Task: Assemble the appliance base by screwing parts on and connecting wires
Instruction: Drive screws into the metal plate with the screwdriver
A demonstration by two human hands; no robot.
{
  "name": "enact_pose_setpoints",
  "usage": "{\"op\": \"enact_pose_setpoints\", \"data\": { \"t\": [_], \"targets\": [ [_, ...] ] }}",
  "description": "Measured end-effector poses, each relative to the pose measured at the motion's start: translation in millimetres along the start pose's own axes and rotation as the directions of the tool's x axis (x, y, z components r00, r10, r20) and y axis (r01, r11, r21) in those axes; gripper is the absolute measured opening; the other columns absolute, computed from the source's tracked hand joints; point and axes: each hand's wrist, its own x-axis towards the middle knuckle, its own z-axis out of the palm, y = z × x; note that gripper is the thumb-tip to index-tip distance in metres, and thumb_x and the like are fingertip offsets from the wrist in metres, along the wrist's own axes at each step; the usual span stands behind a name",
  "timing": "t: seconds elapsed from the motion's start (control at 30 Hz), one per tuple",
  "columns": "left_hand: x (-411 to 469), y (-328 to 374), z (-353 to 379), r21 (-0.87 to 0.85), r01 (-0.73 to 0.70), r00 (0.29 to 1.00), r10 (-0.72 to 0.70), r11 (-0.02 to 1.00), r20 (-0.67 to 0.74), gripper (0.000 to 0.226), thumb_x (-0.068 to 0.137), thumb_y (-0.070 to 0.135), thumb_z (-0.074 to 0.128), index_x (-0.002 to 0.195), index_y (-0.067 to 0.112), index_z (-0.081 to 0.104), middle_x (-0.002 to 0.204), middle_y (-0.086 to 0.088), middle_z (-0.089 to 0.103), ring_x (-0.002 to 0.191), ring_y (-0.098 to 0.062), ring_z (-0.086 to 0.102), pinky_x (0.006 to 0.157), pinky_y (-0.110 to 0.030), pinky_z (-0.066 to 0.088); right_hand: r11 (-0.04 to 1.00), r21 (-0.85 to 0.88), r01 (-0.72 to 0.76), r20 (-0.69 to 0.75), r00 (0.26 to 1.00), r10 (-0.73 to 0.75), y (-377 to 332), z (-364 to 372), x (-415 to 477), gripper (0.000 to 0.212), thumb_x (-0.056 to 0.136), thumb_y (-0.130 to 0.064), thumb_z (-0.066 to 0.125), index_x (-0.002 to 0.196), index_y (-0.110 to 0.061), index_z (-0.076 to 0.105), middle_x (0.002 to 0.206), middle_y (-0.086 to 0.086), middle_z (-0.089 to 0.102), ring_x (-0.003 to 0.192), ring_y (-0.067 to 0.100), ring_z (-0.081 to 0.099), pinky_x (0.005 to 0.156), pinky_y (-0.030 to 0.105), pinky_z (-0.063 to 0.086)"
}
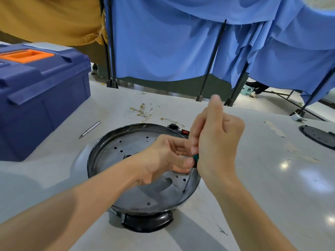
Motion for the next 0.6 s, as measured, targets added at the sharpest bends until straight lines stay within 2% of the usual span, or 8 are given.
{"op": "enact_pose_setpoints", "data": {
  "t": [0.07, 0.13, 0.2, 0.23, 0.33, 0.43, 0.53, 0.6],
  "targets": [
    [-1.6, 2.3, -1.9, -0.016, -0.019, 1.0, 0.02, 1.0, 0.019, 0.024, 0.074, 0.001, 0.067, 0.067, 0.022, 0.074, 0.077, 0.003, 0.072, 0.079, -0.018, 0.07, 0.094, -0.052, 0.051, 0.962, 0.105, -0.253, 0.34, 0.918, 0.204, -7.2, -9.1, 17.7, 0.069, 0.1, -0.037, 0.045, 0.037, -0.009, 0.047, 0.035, 0.008, 0.043, 0.028, 0.02, 0.037, 0.038, 0.021, 0.033],
    [-2.1, 1.9, -3.6, 0.009, -0.025, 0.999, 0.025, 1.0, 0.038, 0.022, 0.078, 0.004, 0.067, 0.074, 0.023, 0.077, 0.083, -0.001, 0.073, 0.085, -0.018, 0.07, 0.099, -0.057, 0.047, 0.874, 0.108, -0.474, 0.635, 0.709, 0.306, -14.5, -16.9, 36.8, 0.067, 0.095, -0.042, 0.045, 0.037, -0.008, 0.045, 0.034, 0.01, 0.041, 0.027, 0.022, 0.037, 0.036, 0.02, 0.035],
    [-2.2, -0.3, -5.5, 0.001, -0.014, 0.999, 0.014, 1.0, 0.044, 0.02, 0.08, 0.004, 0.066, 0.085, 0.019, 0.078, 0.086, -0.002, 0.073, 0.087, -0.019, 0.07, 0.101, -0.058, 0.045, 0.821, 0.152, -0.55, 0.742, 0.612, 0.272, -13.4, -16.3, 41.8, 0.069, 0.097, -0.035, 0.045, 0.034, -0.009, 0.037, 0.029, 0.006, 0.033, 0.021, 0.018, 0.029, 0.03, 0.015, 0.025],
    [-2.9, -0.3, -6.2, -0.009, -0.01, 0.999, 0.011, 1.0, 0.04, 0.02, 0.081, 0.003, 0.065, 0.088, 0.017, 0.078, 0.085, -0.001, 0.074, 0.087, -0.018, 0.07, 0.101, -0.058, 0.045, 0.811, 0.191, -0.553, 0.736, 0.627, 0.254, -10.9, -13.8, 40.3, 0.069, 0.099, -0.03, 0.044, 0.034, -0.009, 0.034, 0.028, 0.003, 0.029, 0.019, 0.016, 0.024, 0.029, 0.013, 0.021],
    [-4.2, 1.4, -6.7, -0.038, -0.01, 0.999, 0.012, 0.999, 0.046, 0.022, 0.08, 0.002, 0.066, 0.094, 0.015, 0.076, 0.085, 0.0, 0.074, 0.087, -0.018, 0.07, 0.101, -0.058, 0.045, 0.878, 0.243, -0.412, 0.521, 0.819, 0.24, -5.9, -7.5, 28.0, 0.07, 0.105, -0.025, 0.04, 0.037, -0.008, 0.032, 0.028, 0.001, 0.025, 0.021, 0.014, 0.018, 0.034, 0.011, 0.02],
    [-1.7, 2.3, -0.9, 0.006, 0.004, 0.999, -0.005, 1.0, 0.05, 0.026, 0.074, 0.002, 0.07, 0.099, 0.009, 0.074, 0.098, -0.01, 0.073, 0.086, -0.019, 0.07, 0.094, -0.043, 0.051, 0.961, 0.196, -0.193, 0.157, 0.974, 0.164, -5.9, -5.8, 17.5, 0.07, 0.106, -0.027, 0.036, 0.039, -0.007, 0.031, 0.03, 0.005, 0.025, 0.023, 0.016, 0.019, 0.037, 0.014, 0.019],
    [0.7, -0.3, 4.0, 0.02, 0.013, 1.0, -0.013, 1.0, 0.009, 0.026, 0.068, -0.002, 0.071, 0.094, 0.001, 0.072, 0.083, -0.007, 0.073, 0.075, -0.017, 0.069, 0.072, -0.027, 0.055, 0.999, -0.035, 0.022, -0.169, 0.985, -0.027, -0.6, 5.9, 0.8, 0.074, 0.106, -0.032, 0.03, 0.037, -0.008, 0.036, 0.031, 0.004, 0.033, 0.026, 0.016, 0.03, 0.036, 0.019, 0.026],
    [0.5, -0.6, 4.4, 0.014, 0.019, 1.0, -0.019, 1.0, 0.003, 0.022, 0.069, -0.001, 0.07, 0.09, 0.005, 0.075, 0.077, -0.003, 0.073, 0.073, -0.016, 0.068, 0.072, -0.028, 0.055, 0.999, -0.025, 0.033, -0.199, 0.979, -0.037, 2.7, 6.8, -4.5, 0.074, 0.104, -0.033, 0.031, 0.033, -0.015, 0.042, 0.032, 0.002, 0.037, 0.027, 0.016, 0.034, 0.037, 0.021, 0.028]
  ]
}}
